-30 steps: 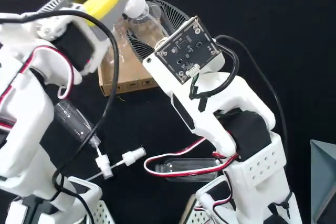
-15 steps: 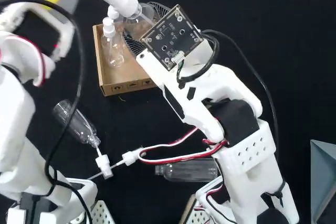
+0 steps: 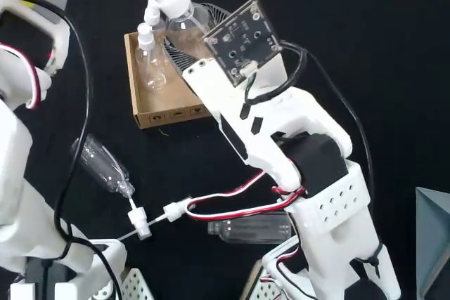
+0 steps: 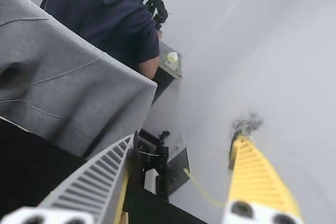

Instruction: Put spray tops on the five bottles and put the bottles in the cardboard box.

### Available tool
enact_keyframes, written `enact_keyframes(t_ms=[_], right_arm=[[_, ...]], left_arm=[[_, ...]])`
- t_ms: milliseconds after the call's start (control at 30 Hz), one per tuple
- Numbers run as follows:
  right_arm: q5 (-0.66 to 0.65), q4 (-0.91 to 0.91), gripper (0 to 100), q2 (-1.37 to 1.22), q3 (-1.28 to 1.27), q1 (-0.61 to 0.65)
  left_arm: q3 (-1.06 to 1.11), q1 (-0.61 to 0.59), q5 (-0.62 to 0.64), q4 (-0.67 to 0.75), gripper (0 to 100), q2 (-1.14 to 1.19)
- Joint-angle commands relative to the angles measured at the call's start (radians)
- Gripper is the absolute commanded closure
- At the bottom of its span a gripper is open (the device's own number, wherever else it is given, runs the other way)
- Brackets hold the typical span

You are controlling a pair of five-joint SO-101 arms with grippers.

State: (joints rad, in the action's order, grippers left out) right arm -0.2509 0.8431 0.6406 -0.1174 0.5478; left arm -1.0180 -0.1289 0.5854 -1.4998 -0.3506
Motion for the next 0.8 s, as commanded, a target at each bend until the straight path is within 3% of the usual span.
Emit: enact_keyframes(t_ms=[0,400,767], right_arm=[[0.037,-0.008,98.6,0.022,0.073,-0.026],[0.037,-0.008,98.6,0.070,0.067,-0.026],[0.035,-0.023,98.6,0.051,0.067,-0.026]], left_arm=[[0.001,-0.033,0.003,-0.041,73,-0.015],[0.001,-0.036,0.003,-0.256,73,-0.015],[0.223,-0.039,0.002,-0.259,73,-0.020]])
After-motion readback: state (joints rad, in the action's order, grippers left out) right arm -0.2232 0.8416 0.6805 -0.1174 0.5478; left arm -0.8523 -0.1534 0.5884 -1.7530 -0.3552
